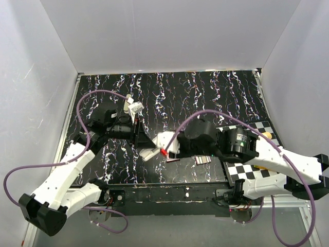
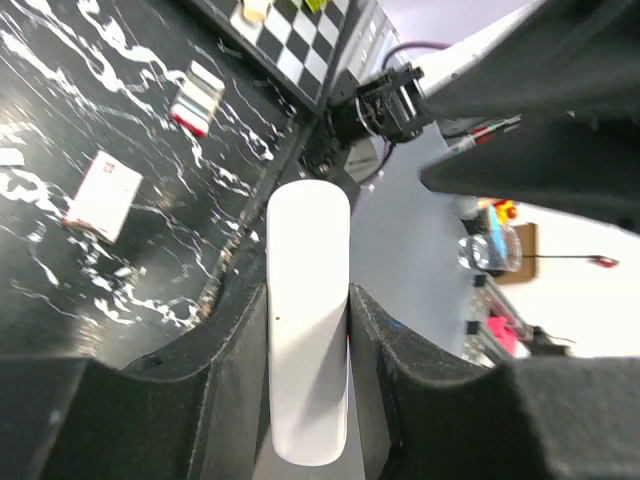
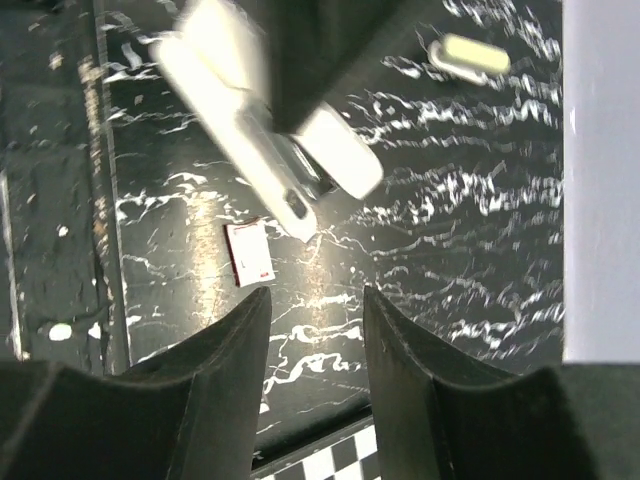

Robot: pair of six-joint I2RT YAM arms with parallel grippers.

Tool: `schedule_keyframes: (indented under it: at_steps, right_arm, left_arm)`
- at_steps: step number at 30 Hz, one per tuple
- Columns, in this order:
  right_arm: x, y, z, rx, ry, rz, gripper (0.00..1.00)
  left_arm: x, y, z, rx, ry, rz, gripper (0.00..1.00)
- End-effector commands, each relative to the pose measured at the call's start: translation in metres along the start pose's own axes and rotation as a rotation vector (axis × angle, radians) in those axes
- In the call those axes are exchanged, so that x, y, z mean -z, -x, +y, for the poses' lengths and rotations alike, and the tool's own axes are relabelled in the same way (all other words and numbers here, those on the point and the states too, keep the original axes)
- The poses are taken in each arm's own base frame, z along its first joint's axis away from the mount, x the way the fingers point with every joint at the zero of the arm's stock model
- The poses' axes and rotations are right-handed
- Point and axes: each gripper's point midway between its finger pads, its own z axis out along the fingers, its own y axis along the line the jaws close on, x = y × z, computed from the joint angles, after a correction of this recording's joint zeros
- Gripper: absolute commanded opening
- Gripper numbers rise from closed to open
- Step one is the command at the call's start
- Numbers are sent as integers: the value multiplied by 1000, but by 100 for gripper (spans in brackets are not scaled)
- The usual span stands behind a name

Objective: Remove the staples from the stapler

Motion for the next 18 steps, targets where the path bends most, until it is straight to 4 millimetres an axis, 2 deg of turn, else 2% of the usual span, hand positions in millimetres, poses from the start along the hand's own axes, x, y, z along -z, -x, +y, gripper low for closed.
schedule_keyframes:
  at_steps: [1,4,8,10,13,18]
  right_arm:
    - [2,9,-47,-345,-113,-87,49]
    - [0,2,-68,-518,-124,-113,49]
    - [-2,-3,-83,-685,-68,-185,47]
    - [2,2,-82,-729,-15,-258,46]
    - [10,14,-72,-748,97,-365,46]
    - [11,19,-58,-769,233,-387,45]
  left_arm:
    - [18,36,-20,-228,51,-146,0]
    - [18,43,-21,-296,44,-171,0]
    - [15,43,-21,-408,2,-202,0]
    - [14,41,-20,-448,-12,-210,0]
    - [13,42,-26,-493,-49,-209,0]
    - [13,42,-36,-524,-111,-209,0]
